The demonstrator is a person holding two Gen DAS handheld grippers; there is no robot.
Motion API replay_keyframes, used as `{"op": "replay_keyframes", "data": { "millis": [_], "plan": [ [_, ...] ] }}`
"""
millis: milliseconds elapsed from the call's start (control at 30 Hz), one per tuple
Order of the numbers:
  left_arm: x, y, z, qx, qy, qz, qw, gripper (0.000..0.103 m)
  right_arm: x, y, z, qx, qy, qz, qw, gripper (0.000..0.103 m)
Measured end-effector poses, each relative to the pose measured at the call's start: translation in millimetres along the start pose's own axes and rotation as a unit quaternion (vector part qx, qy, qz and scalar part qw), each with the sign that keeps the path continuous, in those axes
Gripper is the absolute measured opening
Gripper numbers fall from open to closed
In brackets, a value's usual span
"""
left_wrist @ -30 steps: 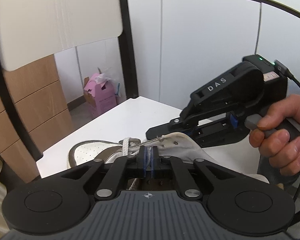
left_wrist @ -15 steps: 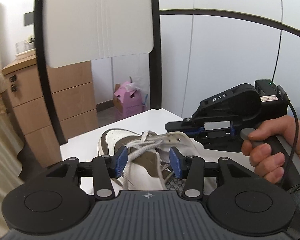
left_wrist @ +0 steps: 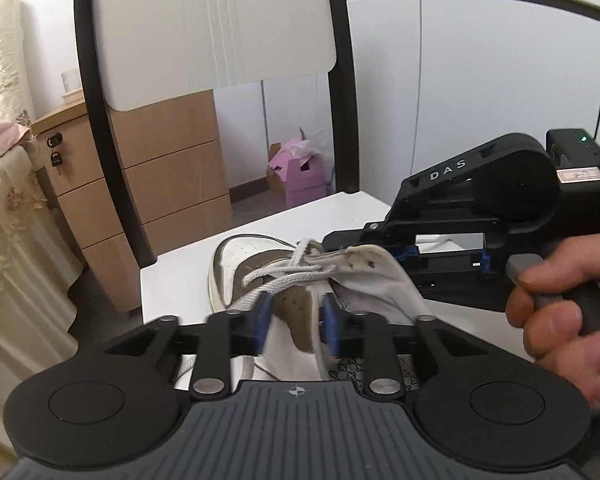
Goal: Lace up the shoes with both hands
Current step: 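Open the right gripper and lift it away from the sneaker tongue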
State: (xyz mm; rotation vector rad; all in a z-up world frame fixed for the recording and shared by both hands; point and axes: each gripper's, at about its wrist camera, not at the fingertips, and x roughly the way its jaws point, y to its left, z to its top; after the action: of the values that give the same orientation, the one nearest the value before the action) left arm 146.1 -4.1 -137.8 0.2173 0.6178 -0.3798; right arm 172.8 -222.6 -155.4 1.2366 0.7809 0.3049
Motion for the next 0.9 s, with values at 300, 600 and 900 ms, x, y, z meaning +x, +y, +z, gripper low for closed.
{"op": "replay_keyframes", "data": {
  "millis": [300,600,900],
  "plan": [
    [0,-11,-1,-0.012,0.022,0.047,0.9986,0.018,17,5,-14,-0.001,0.011,-0.003,1.0,0.003],
    [2,-14,-1,-0.039,0.039,0.068,0.9962,0.016,7,10,-3,-0.022,-0.031,-0.013,0.999,0.003],
    [3,-7,-1,-0.066,0.039,0.058,0.9954,0.017,-28,-2,44,-0.03,-0.123,-0.04,0.991,0.003]
  ]
}}
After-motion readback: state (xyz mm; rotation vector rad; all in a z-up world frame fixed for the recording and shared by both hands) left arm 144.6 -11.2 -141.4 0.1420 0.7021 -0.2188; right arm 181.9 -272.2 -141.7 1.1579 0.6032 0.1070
